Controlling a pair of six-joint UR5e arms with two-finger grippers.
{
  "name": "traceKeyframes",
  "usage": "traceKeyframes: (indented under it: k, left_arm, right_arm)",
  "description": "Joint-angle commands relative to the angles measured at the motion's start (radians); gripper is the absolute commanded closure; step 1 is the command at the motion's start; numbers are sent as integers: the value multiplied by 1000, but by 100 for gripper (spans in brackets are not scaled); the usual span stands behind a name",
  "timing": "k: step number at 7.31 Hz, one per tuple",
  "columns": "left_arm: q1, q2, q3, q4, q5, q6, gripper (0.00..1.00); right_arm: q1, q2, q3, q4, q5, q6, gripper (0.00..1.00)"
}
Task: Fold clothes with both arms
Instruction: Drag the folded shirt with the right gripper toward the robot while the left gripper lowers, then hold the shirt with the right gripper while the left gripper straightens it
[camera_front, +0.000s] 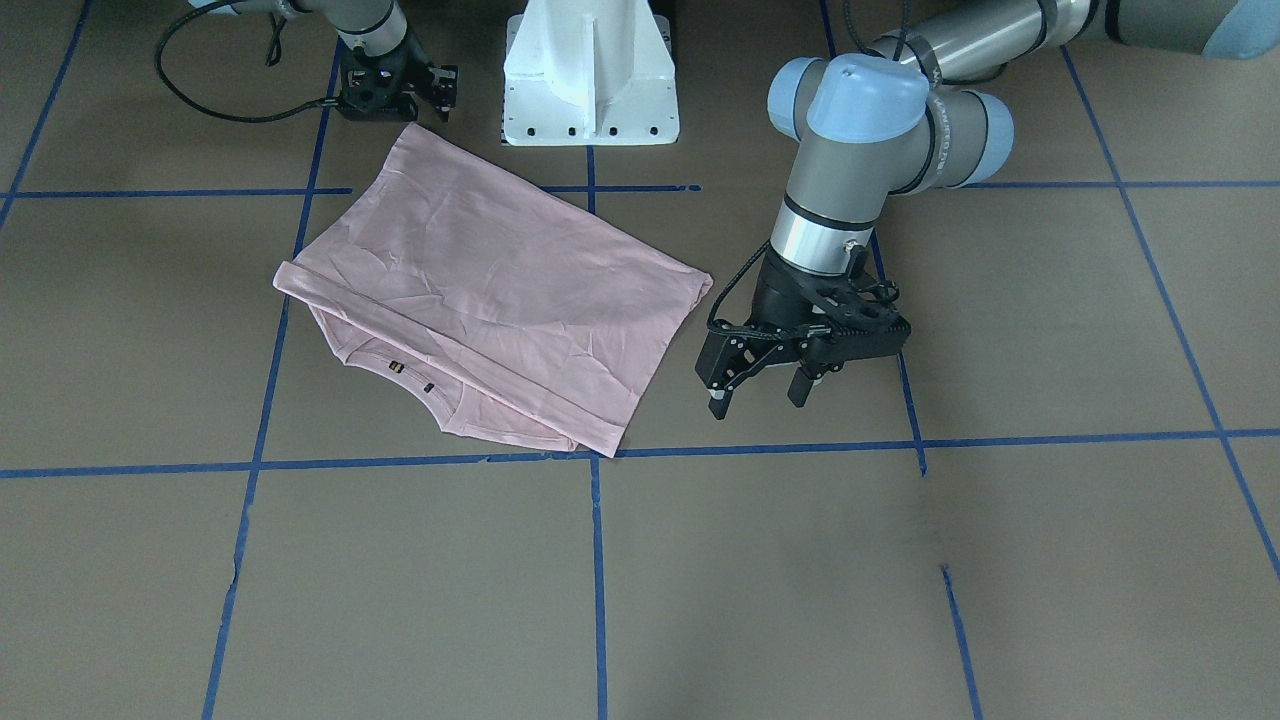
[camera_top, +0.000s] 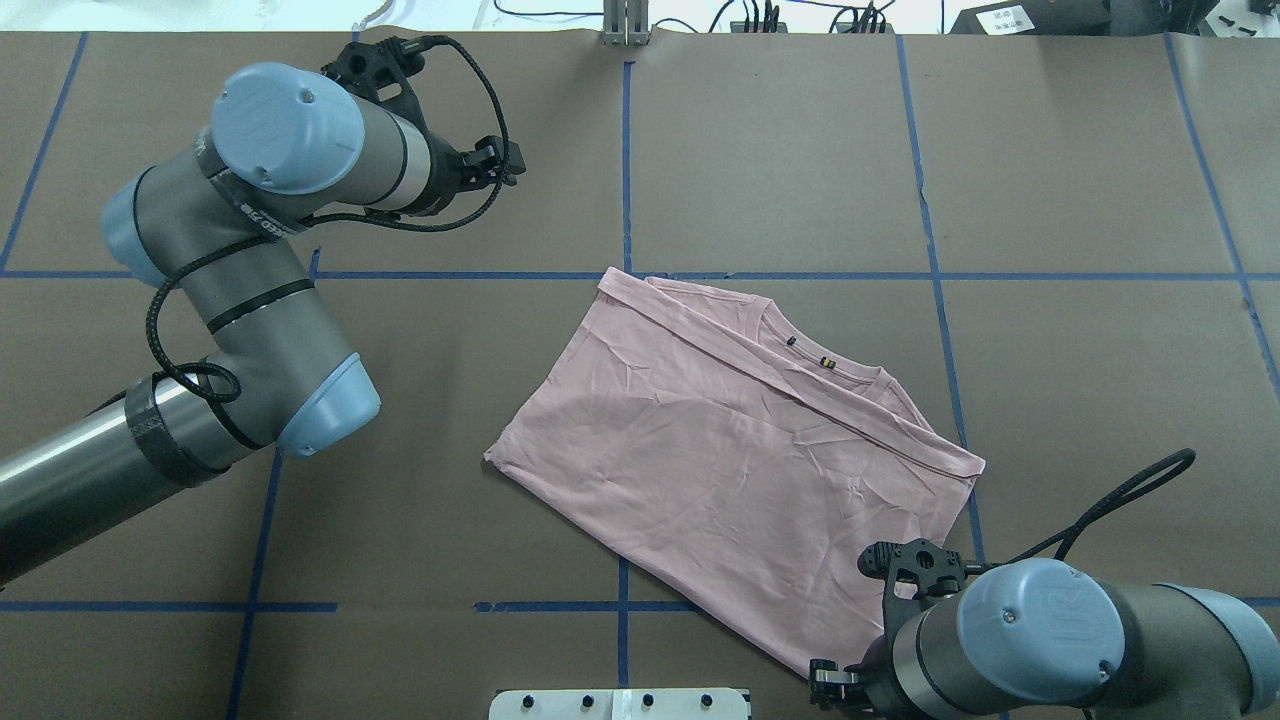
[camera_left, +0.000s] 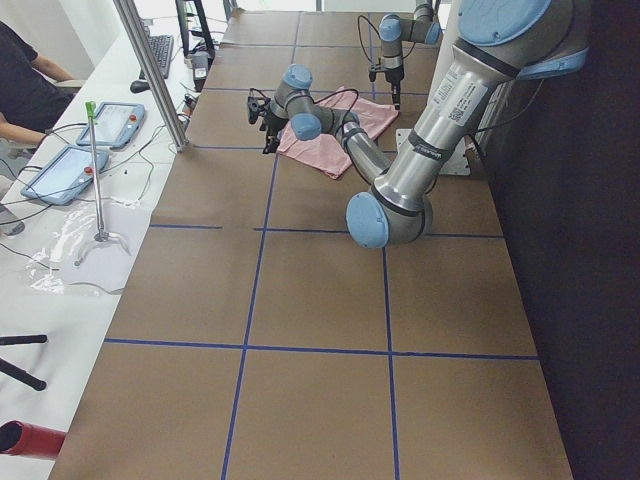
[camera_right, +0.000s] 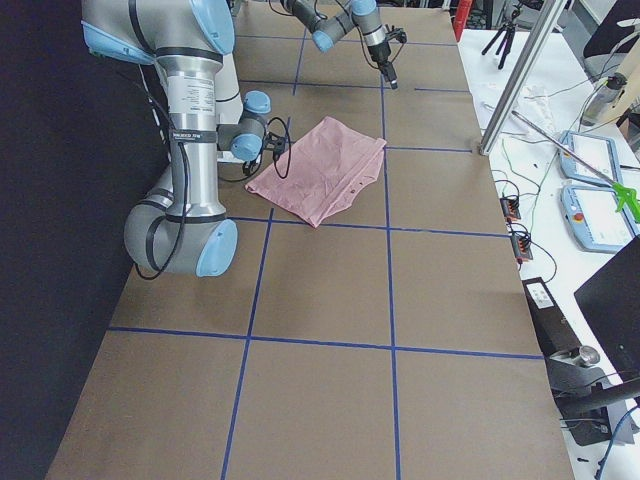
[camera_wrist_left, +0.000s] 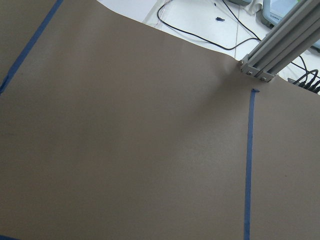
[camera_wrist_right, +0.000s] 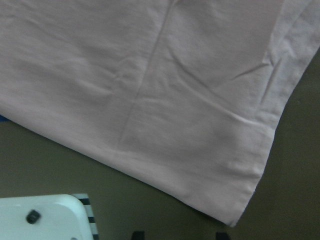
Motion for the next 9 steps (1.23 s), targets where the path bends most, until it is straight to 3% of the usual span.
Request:
traceKeyframes:
  k: [1, 4, 9]
  left_arm:
    - [104, 44, -108, 165, -6, -134, 0]
    - [345, 67, -98, 250, 101, -411, 1]
    - [367, 66, -67, 247, 123, -436, 11]
  right_arm:
    - [110, 13, 31, 1, -39, 9, 0]
    - [291, 68, 27, 4, -41, -1, 0]
    - [331, 76, 17, 4, -41, -3, 0]
